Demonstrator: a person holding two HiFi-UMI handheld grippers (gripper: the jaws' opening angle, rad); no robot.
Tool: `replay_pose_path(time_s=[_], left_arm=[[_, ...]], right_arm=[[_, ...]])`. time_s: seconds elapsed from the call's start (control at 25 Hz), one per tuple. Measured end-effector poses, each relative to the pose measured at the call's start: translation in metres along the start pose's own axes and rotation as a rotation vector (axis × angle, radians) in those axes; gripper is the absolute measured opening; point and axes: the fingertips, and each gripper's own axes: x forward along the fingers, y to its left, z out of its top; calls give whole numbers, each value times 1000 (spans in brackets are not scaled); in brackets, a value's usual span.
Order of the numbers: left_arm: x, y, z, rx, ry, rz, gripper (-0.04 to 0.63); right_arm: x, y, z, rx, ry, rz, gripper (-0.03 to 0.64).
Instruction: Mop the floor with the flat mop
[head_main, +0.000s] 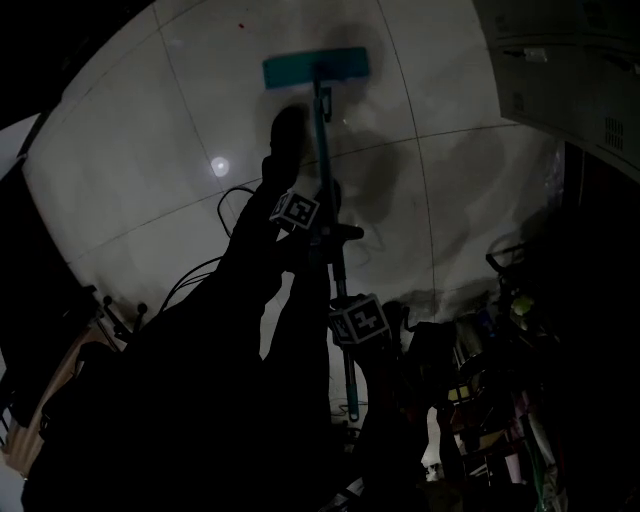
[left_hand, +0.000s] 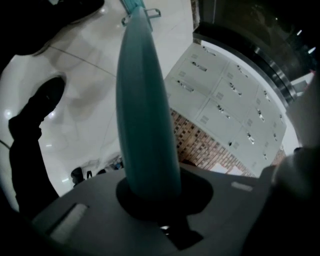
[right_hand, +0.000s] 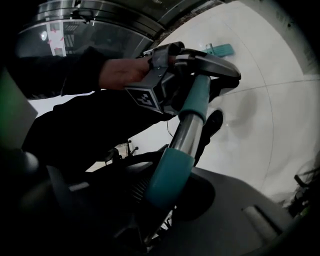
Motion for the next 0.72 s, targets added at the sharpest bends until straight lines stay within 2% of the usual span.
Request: replay_pose_path(time_s=[0.16, 0.28, 0.52, 0.72], left_arm=[[2, 20, -31, -50, 7, 13, 40], [0, 19, -19, -60, 1, -2, 40], [-27, -3, 35, -34, -4, 2, 35], [-76, -49, 107, -11, -3, 7, 34]], right_arm=[[10, 4, -34, 13, 33, 14, 107], [11, -7, -25, -5, 60, -16, 108], [11, -2, 38, 1, 29, -18, 106], [4, 19, 136, 25, -5, -29, 106]])
